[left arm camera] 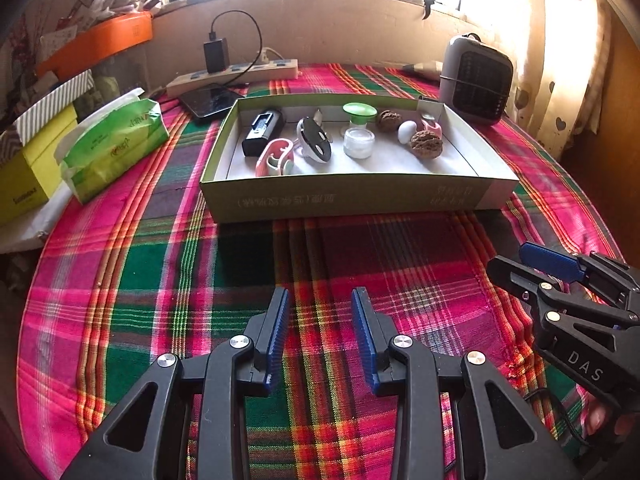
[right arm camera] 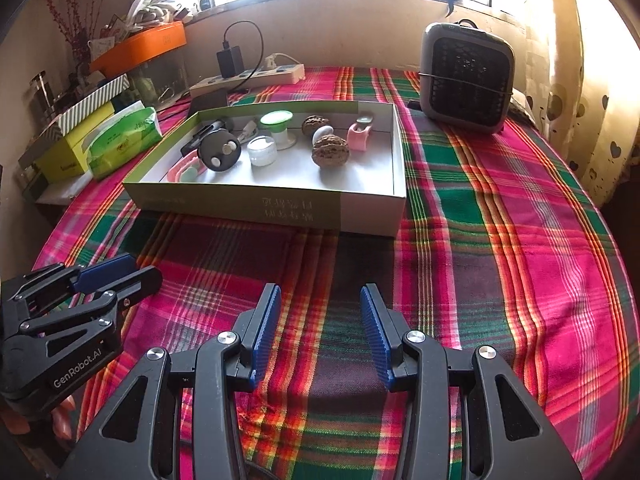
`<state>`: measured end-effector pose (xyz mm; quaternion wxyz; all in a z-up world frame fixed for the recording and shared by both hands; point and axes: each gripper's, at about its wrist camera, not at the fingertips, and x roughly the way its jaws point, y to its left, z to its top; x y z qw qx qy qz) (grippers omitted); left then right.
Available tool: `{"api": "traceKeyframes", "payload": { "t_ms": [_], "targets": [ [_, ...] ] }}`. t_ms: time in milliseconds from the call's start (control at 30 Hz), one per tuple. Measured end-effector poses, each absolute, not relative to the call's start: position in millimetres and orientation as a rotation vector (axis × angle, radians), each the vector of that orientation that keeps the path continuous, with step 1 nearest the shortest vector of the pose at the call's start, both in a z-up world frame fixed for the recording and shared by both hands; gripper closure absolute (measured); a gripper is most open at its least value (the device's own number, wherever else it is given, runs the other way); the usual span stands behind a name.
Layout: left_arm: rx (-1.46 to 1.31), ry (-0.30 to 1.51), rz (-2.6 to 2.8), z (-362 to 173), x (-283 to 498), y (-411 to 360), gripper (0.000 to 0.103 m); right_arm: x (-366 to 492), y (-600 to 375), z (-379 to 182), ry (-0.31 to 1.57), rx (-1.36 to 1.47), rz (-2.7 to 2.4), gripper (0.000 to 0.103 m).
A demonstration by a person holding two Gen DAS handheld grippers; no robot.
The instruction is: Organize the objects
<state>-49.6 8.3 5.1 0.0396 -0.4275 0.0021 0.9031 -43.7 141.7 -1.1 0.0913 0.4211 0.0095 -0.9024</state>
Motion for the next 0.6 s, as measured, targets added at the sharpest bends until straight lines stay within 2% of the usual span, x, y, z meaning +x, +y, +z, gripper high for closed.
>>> {"api": "traceKeyframes", "payload": {
  "t_ms": [167,300,600],
  "targets": [
    [-1.308,0.009,2.785,4.9,-48.7,9.8,0.073,-43.6,143.9,-3.2,0.022,1.275,-2.692,0.059],
    [-1.311,0.005,2.79,4.8,-48.5,10.6,0.072,-42.8,144.9,-4.1,0.022,1.29,-2.701,0.047],
    [-1.318,-0.003,2.807,4.9,-48.7,11.6,0.072,-39.7,141.9,-4.8,0.076,1.309,-2.724,0.046]
  ]
}}
